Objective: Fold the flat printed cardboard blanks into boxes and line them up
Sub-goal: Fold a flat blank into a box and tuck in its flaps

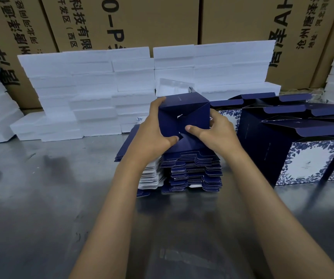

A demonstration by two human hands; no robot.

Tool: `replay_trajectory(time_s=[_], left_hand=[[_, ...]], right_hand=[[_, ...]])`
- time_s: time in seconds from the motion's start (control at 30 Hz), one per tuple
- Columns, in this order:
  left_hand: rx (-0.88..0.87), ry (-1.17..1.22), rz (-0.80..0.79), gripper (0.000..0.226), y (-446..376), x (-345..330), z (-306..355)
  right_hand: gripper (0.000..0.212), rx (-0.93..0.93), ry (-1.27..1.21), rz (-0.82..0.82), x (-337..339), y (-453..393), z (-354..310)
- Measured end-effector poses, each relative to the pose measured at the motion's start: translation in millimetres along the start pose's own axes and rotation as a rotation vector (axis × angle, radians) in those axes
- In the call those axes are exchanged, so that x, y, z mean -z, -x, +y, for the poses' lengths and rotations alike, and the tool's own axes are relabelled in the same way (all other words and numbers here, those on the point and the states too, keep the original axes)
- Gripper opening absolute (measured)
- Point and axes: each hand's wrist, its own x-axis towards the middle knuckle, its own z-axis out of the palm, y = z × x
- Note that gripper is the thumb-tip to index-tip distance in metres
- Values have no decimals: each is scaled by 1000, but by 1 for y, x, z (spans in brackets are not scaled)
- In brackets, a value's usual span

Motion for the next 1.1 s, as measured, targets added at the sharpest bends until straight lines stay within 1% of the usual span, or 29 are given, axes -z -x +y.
replay_trajectory(time_s=[0.1, 0.17, 0.3, 0.57, 0.67, 0.77, 0.83, 0.87, 0.9, 0.97, 1.0, 1.07, 1.1], left_hand=[[-2, 34, -5, 98, -1, 0, 1], [-11, 39, -2, 92, -1, -1, 3], [-21, 38, -4, 78, 1, -3, 6], [-6, 43, -12, 73, 1, -1, 10], [10, 64, -10, 73, 1, 0, 11], [20, 94, -12, 77, 1, 0, 10], [50, 177, -12, 77, 1, 2, 11], [84, 228, -2, 74, 0, 2, 12], [131, 270, 16, 67, 1, 3, 15], [246, 368, 74, 49, -1, 6, 21], [302, 437, 109, 42, -3, 6, 22], [389, 503, 167, 28, -6, 4, 25], [427, 498, 175, 26, -6, 3, 26]], right_hand=[[45, -14, -40, -29, 5, -2, 1], [42, -13, -31, -16, 4, -2, 1], [37, -13, -12, 84, -4, 2, -1], [37, -55, 48, 210, -12, 4, -3], [36, -50, 50, 149, -7, 3, -4], [33, -26, -38, -22, 4, 2, -5], [31, -32, -148, -128, 14, 0, -6], [34, -52, -193, -153, 19, 0, -8], [45, -85, -220, -171, 23, 1, -10], [85, -178, -214, -203, 29, -1, -11], [97, -216, -206, -208, 30, -3, -10], [104, -263, -208, -176, 31, -7, -8], [102, -279, -216, -154, 30, -8, -9]])
